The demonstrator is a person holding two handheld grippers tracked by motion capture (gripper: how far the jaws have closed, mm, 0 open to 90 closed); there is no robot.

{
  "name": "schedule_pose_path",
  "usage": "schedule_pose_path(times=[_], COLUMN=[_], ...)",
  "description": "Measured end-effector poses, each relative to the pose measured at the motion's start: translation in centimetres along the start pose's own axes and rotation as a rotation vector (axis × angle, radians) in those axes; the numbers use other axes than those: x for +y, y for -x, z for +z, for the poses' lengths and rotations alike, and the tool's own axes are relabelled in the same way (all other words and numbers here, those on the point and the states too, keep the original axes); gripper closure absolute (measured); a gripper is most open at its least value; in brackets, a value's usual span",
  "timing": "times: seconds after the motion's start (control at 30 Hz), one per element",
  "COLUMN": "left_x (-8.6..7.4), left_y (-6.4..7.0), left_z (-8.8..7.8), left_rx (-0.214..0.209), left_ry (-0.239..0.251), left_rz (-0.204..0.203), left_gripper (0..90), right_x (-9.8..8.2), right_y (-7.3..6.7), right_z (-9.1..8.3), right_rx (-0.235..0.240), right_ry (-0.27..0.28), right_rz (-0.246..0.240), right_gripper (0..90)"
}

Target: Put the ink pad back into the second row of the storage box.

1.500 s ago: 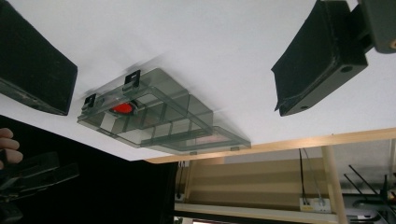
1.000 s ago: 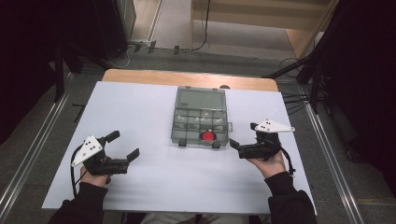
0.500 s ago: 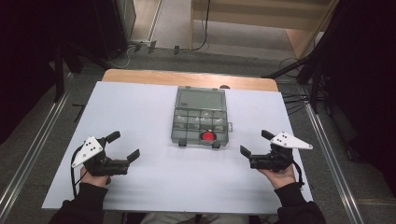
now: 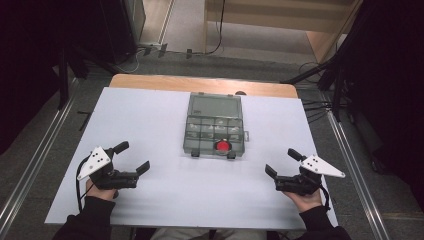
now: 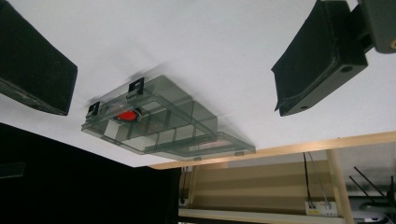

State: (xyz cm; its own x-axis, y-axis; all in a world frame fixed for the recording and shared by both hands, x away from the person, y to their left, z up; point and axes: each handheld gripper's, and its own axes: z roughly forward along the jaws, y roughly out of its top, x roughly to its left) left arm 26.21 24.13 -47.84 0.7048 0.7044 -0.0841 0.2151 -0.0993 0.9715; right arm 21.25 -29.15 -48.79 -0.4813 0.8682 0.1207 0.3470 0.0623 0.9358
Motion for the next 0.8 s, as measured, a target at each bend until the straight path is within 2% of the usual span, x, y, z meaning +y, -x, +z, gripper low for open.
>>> schedule_pose_path(times=[0.37, 0.63, 0.8], left_x=[0.0, 0.0, 0.0], left_y=[-0.1, -0.1, -0.1], left_z=[-0.1, -0.1, 0.0], left_rx=[0.001, 0.007, 0.002], left_ry=[0.003, 0.004, 0.003], left_rz=[-0.006, -0.009, -0.009], left_gripper=[0.0, 0.0, 0.0], right_x=[-2.1, -3.8, -3.8], right_y=[1.2, 1.2, 1.1], right_z=[-1.9, -2.4, -2.6], right_rx=[-0.036, -0.055, -0.063], right_ry=[0.069, 0.087, 0.11], right_rz=[0.036, 0.01, 0.024], right_gripper=[0.0, 0.0, 0.0])
